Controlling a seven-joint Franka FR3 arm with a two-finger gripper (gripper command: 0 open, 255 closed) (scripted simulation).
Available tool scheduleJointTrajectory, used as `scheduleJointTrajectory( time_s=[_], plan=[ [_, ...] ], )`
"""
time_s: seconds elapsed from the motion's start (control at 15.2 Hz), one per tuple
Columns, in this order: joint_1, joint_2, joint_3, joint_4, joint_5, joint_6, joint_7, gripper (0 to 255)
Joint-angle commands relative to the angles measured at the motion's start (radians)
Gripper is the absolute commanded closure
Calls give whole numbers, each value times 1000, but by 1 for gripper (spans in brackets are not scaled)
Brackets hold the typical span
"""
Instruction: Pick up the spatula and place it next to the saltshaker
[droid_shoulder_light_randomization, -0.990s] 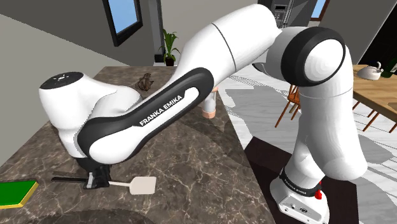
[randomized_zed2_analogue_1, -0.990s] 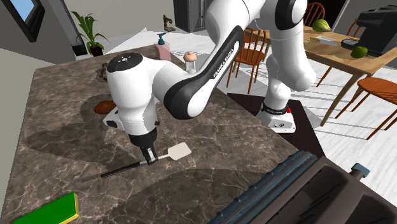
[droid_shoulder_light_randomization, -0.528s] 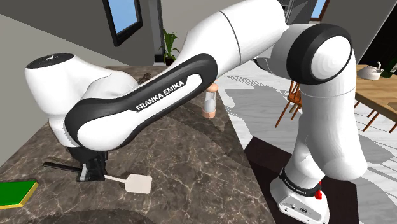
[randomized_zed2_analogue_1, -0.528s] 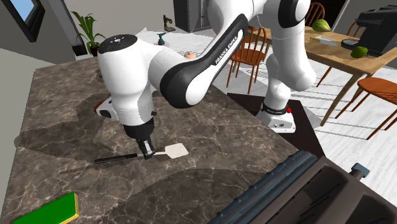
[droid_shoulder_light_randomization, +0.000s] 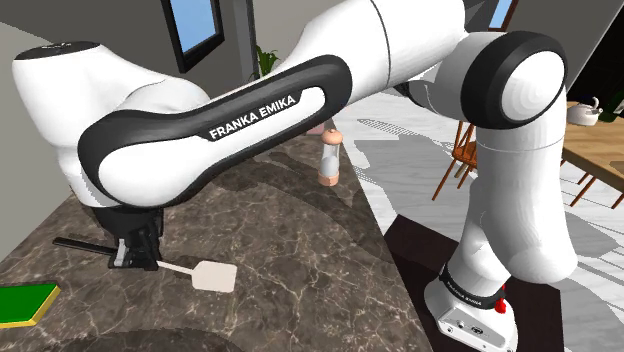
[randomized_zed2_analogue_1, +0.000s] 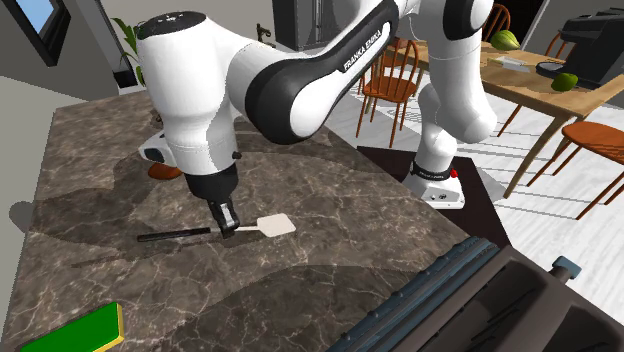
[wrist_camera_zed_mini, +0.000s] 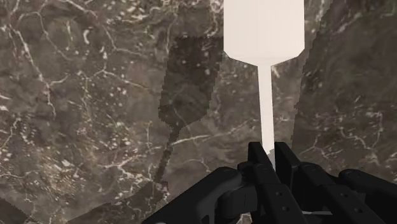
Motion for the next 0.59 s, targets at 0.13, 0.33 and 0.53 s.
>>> scheduleJointTrajectory(
  time_s=[0.13, 0.33, 0.53],
  plan=[
    [2, -7, 3, 42, 5, -49, -4, 255],
    [4, -11, 4, 78, 7, -88, -7, 255],
    [7, -12, 6, 116, 9, -127, -9, 255]
  ],
)
